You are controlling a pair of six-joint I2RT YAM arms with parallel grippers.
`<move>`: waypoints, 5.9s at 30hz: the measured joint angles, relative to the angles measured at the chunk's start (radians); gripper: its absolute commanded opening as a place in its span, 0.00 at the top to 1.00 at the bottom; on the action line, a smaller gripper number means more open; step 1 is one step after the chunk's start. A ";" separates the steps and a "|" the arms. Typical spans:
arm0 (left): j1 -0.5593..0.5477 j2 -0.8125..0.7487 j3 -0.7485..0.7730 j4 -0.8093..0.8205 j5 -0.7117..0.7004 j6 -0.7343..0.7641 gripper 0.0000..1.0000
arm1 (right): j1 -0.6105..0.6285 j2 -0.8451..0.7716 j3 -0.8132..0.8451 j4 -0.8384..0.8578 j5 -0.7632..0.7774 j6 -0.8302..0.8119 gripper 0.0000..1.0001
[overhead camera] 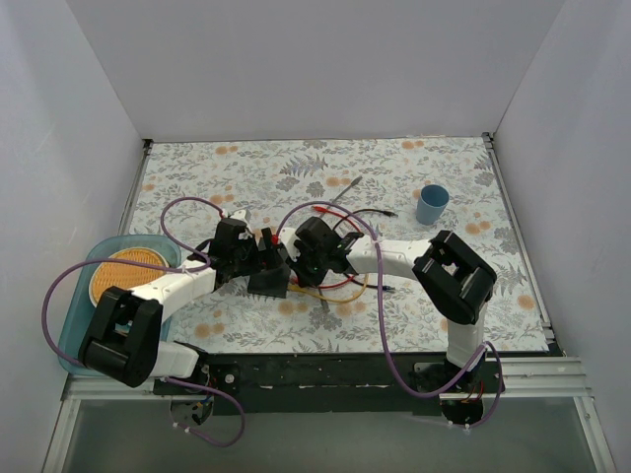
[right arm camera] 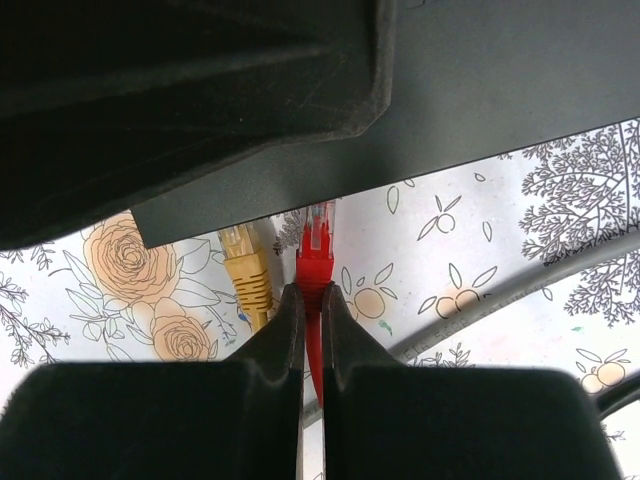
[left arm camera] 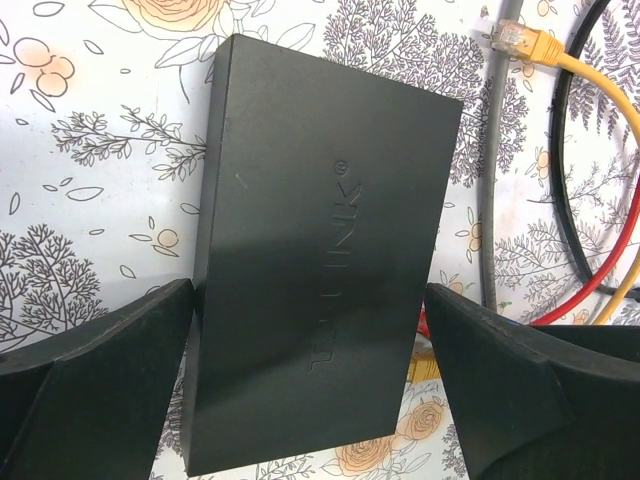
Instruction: Insert the plug into the switch port
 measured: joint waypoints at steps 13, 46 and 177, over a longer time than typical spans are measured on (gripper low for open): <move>0.006 0.064 0.034 0.018 0.019 0.010 0.02 | 0.000 -0.002 0.005 -0.013 -0.002 -0.043 0.99; 0.016 0.101 0.050 0.089 0.119 0.046 0.02 | 0.004 -0.037 0.017 -0.087 0.023 -0.091 0.99; -0.101 -0.247 0.414 -0.202 -0.064 -0.162 0.02 | -0.004 -0.100 -0.071 -0.059 0.418 0.336 0.45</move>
